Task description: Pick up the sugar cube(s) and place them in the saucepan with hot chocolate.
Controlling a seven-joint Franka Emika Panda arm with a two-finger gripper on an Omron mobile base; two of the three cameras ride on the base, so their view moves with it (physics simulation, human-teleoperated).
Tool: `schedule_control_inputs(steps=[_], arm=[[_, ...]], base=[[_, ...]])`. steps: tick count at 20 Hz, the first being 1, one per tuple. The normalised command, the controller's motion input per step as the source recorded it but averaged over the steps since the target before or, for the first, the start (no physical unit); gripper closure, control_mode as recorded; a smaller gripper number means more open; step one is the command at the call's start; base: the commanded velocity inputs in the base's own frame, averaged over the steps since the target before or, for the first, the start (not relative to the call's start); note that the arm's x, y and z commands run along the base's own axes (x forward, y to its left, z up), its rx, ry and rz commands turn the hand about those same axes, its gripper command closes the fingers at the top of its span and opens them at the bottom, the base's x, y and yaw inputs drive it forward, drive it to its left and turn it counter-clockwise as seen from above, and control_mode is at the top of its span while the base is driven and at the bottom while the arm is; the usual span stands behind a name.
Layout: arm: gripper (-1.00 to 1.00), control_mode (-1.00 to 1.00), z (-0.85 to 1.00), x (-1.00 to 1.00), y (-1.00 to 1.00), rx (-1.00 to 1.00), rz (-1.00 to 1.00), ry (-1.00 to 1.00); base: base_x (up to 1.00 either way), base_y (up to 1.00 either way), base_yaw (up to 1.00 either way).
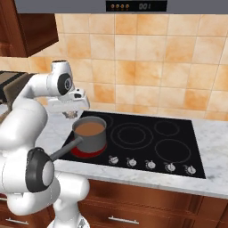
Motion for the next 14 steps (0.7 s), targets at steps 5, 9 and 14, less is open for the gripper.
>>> schedule_control_inputs(steps=[5, 9, 14], arm=[[1.00, -1.00, -0.24, 0.31, -0.44, 0.00, -0.01, 0.00], [1.00, -1.00, -0.20, 0.24, 0.00, 0.00, 0.00, -0.01], [1.00, -1.00, -0.32, 0.38, -0.01, 0.00, 0.00, -0.05]], base=[[0.00, 0.00, 0.00], [0.00, 0.00, 0.00], [0.00, 0.00, 0.00]])
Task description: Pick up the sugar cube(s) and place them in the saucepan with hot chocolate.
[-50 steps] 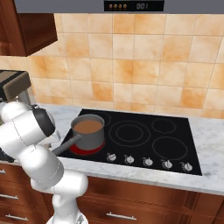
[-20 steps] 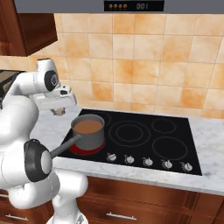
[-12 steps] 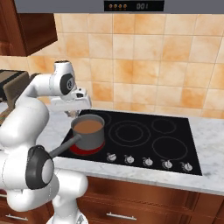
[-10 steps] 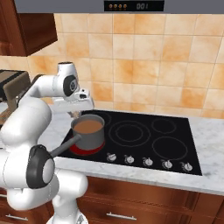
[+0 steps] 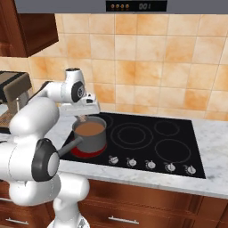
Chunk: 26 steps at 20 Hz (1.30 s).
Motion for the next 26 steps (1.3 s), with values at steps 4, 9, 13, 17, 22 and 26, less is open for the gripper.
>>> schedule_control_inputs(steps=[4, 9, 13, 17, 22, 26], arm=[[1.00, -1.00, -0.26, 0.07, 0.00, 0.00, 0.00, -0.08], [1.00, -1.00, -0.25, 0.00, 0.00, 0.00, 0.00, -0.10], [1.00, -1.00, -0.07, 0.00, 0.00, 0.00, 0.00, -0.03], [-1.00, -1.00, 0.00, 0.00, 0.00, 0.00, 0.00, 0.00], [-1.00, -1.00, 0.00, 0.00, 0.00, 0.00, 0.00, 0.02], [-1.00, -1.00, 0.07, -0.05, -0.12, 0.00, -0.01, 0.03]], base=[[0.00, 0.00, 0.00], [0.00, 0.00, 0.00], [0.00, 0.00, 0.00], [0.00, 0.00, 0.00], [0.00, 0.00, 0.00], [0.00, 0.00, 0.00]])
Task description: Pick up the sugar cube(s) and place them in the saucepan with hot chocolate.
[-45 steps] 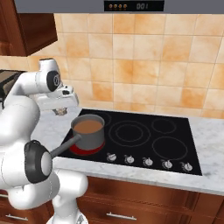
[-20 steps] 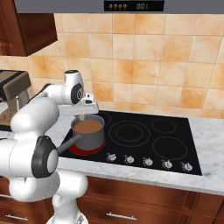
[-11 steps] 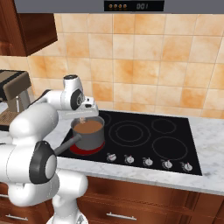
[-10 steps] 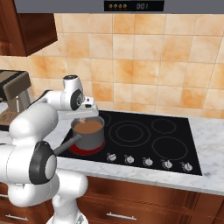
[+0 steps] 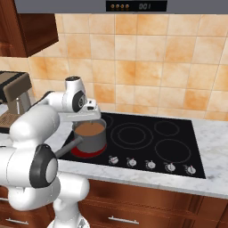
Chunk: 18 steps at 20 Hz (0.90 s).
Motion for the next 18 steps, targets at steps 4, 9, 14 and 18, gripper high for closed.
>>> schedule_control_inputs(steps=[4, 9, 14, 18], arm=[[-1.00, -1.00, 0.59, -0.42, -0.10, 0.05, -0.03, -0.01], [-1.00, -1.00, 0.53, -0.87, -0.35, 0.01, -0.05, -0.05], [-1.00, -1.00, 0.53, -0.86, -0.23, 0.01, -0.09, 0.01], [-1.00, -1.00, 0.20, -0.95, 0.04, 0.11, -0.15, -0.04]], base=[[0.00, 0.00, 0.00], [0.00, 0.00, 0.00], [0.00, 0.00, 0.00], [0.00, 0.00, 0.00]])
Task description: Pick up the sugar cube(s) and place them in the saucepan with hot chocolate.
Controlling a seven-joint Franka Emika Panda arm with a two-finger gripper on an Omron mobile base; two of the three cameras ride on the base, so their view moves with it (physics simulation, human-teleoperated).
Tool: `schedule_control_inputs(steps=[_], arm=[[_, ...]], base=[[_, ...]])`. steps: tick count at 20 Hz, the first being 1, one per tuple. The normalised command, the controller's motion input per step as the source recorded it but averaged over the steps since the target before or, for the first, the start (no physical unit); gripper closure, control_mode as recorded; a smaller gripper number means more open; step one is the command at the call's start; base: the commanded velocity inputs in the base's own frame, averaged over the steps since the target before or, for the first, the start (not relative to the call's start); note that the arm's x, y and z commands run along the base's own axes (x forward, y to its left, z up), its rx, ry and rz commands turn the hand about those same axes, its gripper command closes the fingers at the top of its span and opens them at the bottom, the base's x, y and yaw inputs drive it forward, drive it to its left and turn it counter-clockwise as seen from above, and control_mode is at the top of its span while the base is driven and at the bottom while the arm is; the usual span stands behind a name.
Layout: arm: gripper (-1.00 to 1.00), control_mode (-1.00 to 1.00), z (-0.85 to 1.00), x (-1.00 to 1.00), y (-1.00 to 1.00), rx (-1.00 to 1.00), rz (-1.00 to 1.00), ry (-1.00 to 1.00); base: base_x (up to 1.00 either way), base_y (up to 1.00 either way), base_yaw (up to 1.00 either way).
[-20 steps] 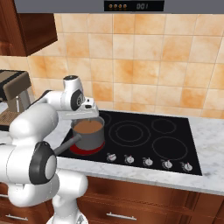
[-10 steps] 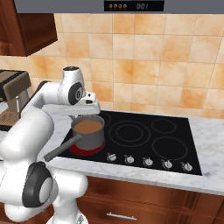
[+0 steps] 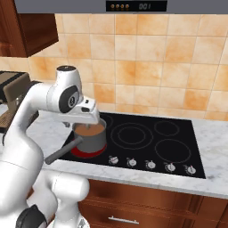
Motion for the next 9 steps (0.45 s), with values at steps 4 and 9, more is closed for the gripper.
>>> schedule_control_inputs(steps=[4, 9], arm=[[-1.00, -1.00, 0.34, -0.67, 0.29, 0.02, -0.18, -0.03], [-1.00, -1.00, 0.55, -0.37, 0.51, -0.03, -0.13, -0.01]], base=[[0.00, 0.00, 0.00], [0.00, 0.00, 0.00]])
